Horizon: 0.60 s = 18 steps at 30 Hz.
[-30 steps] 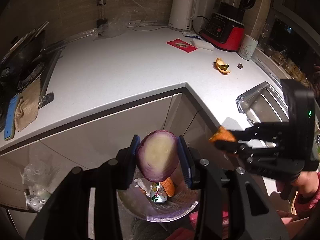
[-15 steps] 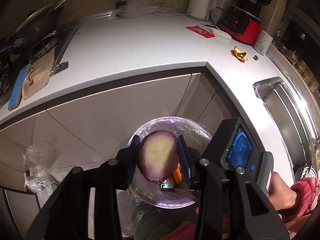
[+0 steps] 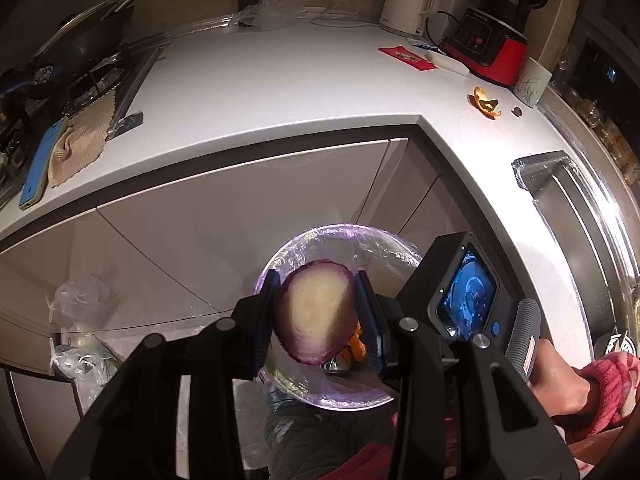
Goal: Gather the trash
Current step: 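Carry the peel over the basket and open the right tool while the left tool carries the onion, then open the left tool to drop the onion half into the basket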
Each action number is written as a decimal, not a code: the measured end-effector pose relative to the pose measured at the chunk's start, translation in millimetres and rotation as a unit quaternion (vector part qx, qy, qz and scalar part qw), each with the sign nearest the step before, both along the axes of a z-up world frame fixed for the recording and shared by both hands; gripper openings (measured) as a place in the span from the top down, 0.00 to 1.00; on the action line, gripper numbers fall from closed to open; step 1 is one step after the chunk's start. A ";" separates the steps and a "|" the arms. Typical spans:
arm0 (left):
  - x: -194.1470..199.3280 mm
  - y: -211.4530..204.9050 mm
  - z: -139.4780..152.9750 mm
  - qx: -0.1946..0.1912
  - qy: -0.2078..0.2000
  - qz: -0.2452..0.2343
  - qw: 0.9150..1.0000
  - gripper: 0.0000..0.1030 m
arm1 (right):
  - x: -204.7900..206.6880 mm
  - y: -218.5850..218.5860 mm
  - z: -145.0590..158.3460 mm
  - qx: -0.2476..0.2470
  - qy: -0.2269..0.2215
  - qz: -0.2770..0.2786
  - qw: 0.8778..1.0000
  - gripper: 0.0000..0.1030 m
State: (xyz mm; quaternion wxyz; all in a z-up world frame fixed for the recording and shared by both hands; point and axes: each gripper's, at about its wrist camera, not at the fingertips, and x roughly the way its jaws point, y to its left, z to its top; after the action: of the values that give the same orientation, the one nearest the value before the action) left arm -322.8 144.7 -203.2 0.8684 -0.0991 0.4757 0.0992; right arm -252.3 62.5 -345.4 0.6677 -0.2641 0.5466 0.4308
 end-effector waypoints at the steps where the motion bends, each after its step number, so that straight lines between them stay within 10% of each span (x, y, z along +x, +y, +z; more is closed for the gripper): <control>1: -0.1 -0.1 0.3 0.000 -0.001 0.000 1.000 0.63 | 0.3 0.4 -2.1 -0.001 0.001 -0.001 1.000 0.73; 7: 0.3 1.0 -1.1 -0.004 0.000 -0.001 1.000 0.63 | 5.5 2.2 -20.1 -0.024 0.010 -0.001 1.000 0.70; 12: 2.5 0.4 -4.3 -0.004 0.002 -0.004 1.000 0.63 | 8.7 1.4 -25.1 -0.035 0.005 -0.012 0.999 0.27; 18: 5.9 0.4 -7.2 -0.009 0.004 -0.008 1.000 0.63 | 22.6 -9.3 -2.4 0.006 0.026 -0.049 0.998 0.16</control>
State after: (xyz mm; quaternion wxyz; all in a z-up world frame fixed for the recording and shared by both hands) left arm -316.9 145.1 -210.4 0.8665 -0.1029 0.4805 0.0883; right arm -229.7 53.1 -347.8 0.6755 -0.2216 0.5735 0.4071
